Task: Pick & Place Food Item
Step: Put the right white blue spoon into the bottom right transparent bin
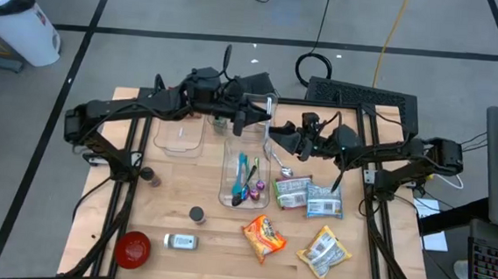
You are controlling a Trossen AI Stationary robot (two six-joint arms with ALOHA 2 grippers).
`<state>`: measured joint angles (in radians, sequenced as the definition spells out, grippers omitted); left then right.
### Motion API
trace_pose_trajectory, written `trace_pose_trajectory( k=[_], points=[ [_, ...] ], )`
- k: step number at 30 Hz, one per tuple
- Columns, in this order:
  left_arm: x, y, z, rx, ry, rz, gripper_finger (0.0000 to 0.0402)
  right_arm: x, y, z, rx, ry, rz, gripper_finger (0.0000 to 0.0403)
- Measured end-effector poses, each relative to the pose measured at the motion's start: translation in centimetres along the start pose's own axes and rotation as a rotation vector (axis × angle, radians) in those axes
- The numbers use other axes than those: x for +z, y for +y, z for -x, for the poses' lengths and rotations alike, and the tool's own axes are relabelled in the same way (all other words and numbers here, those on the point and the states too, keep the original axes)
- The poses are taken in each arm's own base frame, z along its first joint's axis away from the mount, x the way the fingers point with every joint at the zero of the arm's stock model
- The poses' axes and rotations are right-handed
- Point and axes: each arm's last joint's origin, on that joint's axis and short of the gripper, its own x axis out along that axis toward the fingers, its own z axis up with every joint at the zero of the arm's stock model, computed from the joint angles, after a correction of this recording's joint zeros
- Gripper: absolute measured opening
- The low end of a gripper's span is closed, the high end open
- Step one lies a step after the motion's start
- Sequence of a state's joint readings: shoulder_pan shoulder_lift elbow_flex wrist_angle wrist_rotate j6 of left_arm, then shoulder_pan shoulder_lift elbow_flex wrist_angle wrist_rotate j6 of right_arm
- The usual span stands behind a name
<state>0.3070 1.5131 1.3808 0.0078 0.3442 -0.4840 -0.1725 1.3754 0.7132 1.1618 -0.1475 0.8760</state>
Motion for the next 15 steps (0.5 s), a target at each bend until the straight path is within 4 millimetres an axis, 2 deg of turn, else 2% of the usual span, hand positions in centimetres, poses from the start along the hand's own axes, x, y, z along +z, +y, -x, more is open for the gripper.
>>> trace_pose_trajectory(
  k=[6,10,15],
  points=[
    [-0.1,-0.6,1.0,0.116,-0.004,0.009,0.0043,0.4,-0.4,0.1,0.019,0.027,0.032,0.0249],
    [-0.3,-1.3,1.8,0.214,-0.010,0.025,0.0043,1.4,-1.1,0.4,0.035,0.049,0.062,0.0249],
    [-1.2,-2.1,2.4,0.340,0.007,0.124,0.0043,3.2,-2.1,1.0,0.060,0.093,0.044,0.0247]
  ],
)
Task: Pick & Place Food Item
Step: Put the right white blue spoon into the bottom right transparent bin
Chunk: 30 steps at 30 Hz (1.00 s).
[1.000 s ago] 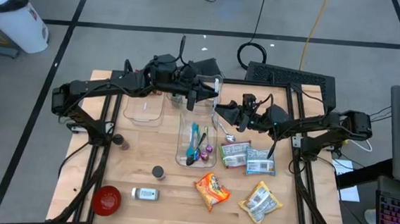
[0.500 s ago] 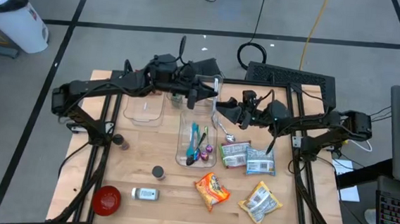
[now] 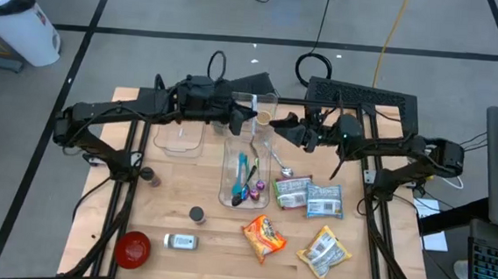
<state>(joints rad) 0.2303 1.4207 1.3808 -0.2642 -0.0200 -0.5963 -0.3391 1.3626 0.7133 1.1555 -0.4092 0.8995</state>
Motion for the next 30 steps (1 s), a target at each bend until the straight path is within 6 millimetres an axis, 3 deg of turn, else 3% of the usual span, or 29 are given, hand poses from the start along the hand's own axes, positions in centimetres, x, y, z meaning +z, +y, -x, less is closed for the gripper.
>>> trace_pose_trajectory(
  k=[8,16,23,30],
  points=[
    [-2.6,-0.6,-0.3,0.187,0.061,0.161,0.0043,2.3,0.7,1.6,0.109,0.138,-0.019,0.0243],
    [-5.1,-1.1,-1.0,0.287,0.143,0.337,0.0043,2.8,2.5,2.1,0.158,0.186,-0.112,0.0243],
    [-7.9,-1.2,-3.3,0.345,0.246,0.429,0.0043,2.2,3.3,1.7,0.188,0.219,-0.207,0.0242],
    [-10.9,-0.2,-5.6,0.420,0.422,0.516,0.0043,2.5,5.0,2.1,0.243,0.231,-0.111,0.0242]
  ],
)
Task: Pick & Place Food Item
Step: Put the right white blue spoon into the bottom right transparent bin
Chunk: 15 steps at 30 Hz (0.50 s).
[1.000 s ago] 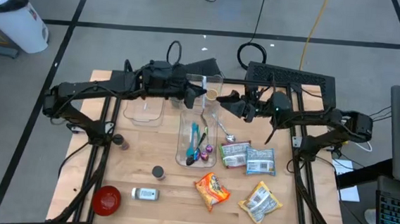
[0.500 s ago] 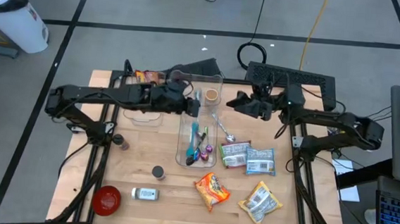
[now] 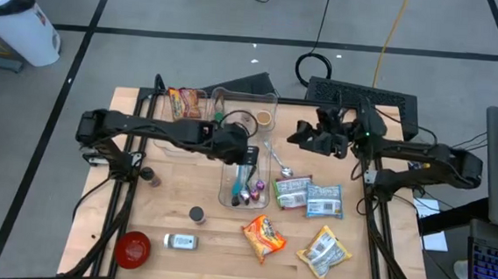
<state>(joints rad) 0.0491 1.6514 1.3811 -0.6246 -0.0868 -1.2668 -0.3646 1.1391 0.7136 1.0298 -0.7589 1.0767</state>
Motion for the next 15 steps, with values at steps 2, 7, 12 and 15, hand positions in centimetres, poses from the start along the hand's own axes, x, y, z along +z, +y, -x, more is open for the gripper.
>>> trace_pose_trajectory(
  k=[2,7,12,15],
  points=[
    [-0.1,0.3,-0.7,0.029,0.027,0.019,0.0043,0.0,0.4,0.2,-0.024,0.010,0.022,0.0242],
    [0.5,0.9,-1.7,0.056,0.086,0.048,0.0043,-0.6,1.5,1.0,-0.157,0.042,0.092,0.0242],
    [2.2,1.5,-1.8,0.059,0.084,0.078,0.0043,-1.7,2.3,1.6,-0.318,0.060,0.195,0.0242],
    [2.9,1.8,-1.9,0.069,0.074,0.097,0.0043,-2.0,2.7,1.8,-0.400,0.043,0.244,0.0242]
  ],
)
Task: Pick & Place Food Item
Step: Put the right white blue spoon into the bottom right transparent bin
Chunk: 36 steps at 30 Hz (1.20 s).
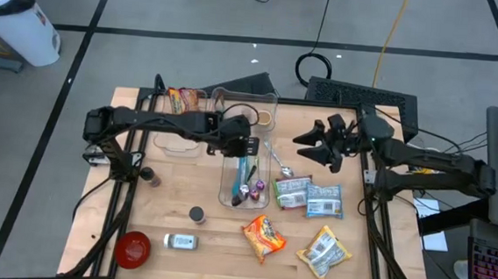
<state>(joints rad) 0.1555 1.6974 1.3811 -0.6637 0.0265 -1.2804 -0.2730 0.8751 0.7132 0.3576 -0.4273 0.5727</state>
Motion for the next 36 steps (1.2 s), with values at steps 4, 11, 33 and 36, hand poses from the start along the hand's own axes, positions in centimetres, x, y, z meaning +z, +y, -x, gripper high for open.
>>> trace_pose_trajectory(
  k=[4,11,33,36],
  points=[
    [0.3,0.1,0.0,0.002,-0.005,0.005,0.0043,-0.1,0.1,0.4,-0.059,-0.006,0.027,0.0242],
    [0.1,-1.4,1.0,0.092,-0.032,-0.041,0.0043,-0.4,-0.1,0.4,-0.078,0.019,0.014,0.0242],
    [0.7,-4.7,-5.1,0.329,0.164,-0.074,0.0043,-1.2,-0.6,0.5,-0.124,0.101,-0.056,0.0242],
    [1.0,-4.6,-5.2,0.331,0.172,-0.066,0.0043,-1.3,-0.6,0.5,-0.128,0.105,-0.058,0.0242]
  ],
)
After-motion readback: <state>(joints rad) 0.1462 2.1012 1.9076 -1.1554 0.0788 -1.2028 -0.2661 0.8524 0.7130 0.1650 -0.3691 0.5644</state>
